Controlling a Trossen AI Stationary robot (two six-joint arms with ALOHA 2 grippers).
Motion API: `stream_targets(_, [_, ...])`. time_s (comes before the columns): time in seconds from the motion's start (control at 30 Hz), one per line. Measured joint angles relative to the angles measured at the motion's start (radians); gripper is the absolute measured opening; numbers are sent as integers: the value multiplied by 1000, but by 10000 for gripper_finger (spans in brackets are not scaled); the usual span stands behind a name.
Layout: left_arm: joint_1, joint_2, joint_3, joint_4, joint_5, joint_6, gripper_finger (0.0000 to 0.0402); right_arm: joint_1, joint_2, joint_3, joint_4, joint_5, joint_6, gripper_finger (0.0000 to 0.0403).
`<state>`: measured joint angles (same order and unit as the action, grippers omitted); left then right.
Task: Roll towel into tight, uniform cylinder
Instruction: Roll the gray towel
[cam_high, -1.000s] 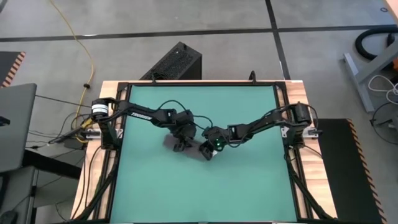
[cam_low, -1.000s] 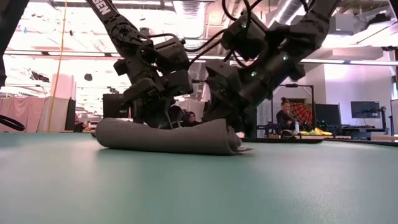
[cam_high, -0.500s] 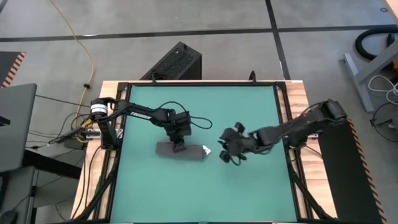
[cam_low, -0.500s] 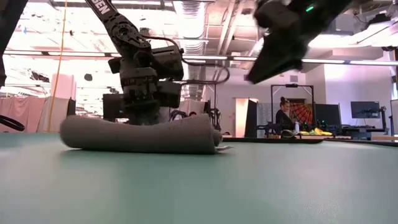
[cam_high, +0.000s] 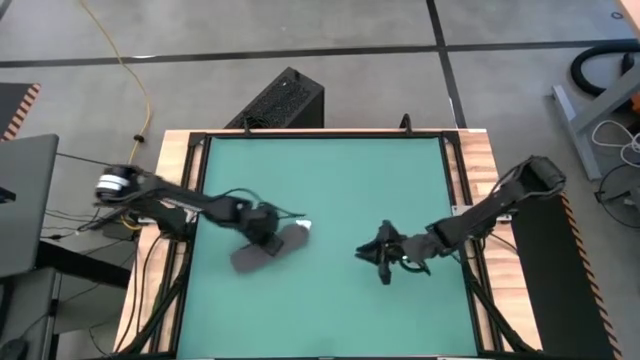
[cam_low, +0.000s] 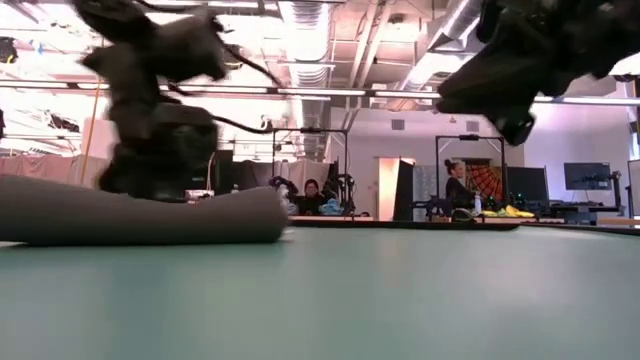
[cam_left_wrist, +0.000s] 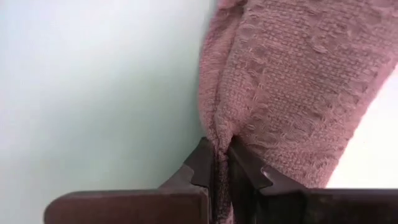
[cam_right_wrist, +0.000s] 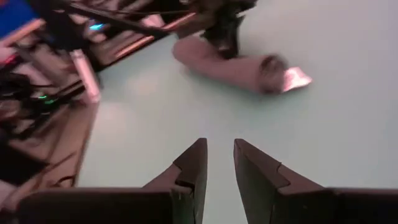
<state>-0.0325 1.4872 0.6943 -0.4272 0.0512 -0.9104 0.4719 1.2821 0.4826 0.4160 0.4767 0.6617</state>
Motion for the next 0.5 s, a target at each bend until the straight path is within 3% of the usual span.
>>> stream_targets(0.1, [-101,-125,-112,37,-93,-239,12,-48,116,35,92,-105,-13,106])
stream_targets(0.3, [-328,-312,-323,163,-270,-713,12,-170,409,282,74,-290,-101,93])
stream_targets(0.5, [-440,-428,-374,158,-390,-849,12,-301,665,585,14,-457,-188,77])
